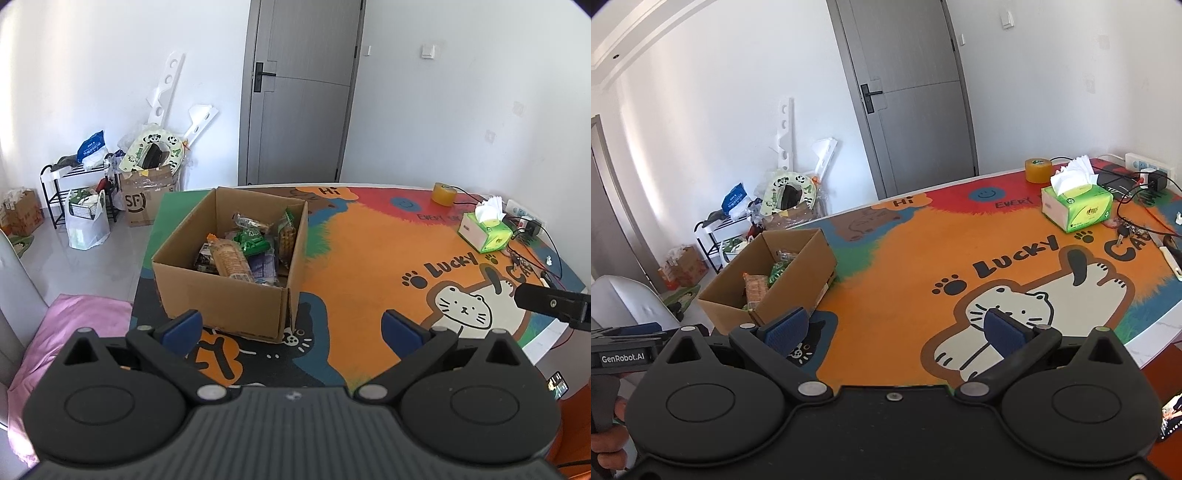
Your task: Organize snacks
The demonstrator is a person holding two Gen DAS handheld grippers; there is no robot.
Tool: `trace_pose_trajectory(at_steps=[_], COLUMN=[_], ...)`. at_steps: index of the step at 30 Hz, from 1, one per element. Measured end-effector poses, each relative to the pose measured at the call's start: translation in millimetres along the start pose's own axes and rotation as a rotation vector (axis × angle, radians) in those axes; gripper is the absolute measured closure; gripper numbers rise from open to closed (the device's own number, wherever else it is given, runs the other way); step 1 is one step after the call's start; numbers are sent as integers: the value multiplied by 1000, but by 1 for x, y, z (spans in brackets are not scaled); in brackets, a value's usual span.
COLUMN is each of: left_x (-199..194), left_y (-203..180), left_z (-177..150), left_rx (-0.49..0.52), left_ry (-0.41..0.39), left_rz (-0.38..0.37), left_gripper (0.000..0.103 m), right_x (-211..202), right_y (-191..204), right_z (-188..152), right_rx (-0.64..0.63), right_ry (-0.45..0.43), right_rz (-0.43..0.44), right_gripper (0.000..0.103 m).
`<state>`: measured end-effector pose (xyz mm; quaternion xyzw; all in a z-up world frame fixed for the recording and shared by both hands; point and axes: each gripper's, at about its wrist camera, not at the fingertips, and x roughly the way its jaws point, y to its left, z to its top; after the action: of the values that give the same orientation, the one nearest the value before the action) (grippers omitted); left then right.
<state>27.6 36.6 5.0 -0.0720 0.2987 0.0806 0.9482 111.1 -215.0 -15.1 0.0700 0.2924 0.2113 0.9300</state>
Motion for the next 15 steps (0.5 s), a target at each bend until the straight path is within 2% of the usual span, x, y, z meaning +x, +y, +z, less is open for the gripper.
trace_pose_trajectory(at_steps=[15], left_x=[-1], left_y=[2], left_z=[-2], left_rx=[-8], left_ry=[-3], left_rz=[7], left_gripper=[1], right_x=[-1], right_y=[10], right_z=[-1], right_rx=[-55], right_ry=[-8], right_rz=[-15], right_gripper=[0])
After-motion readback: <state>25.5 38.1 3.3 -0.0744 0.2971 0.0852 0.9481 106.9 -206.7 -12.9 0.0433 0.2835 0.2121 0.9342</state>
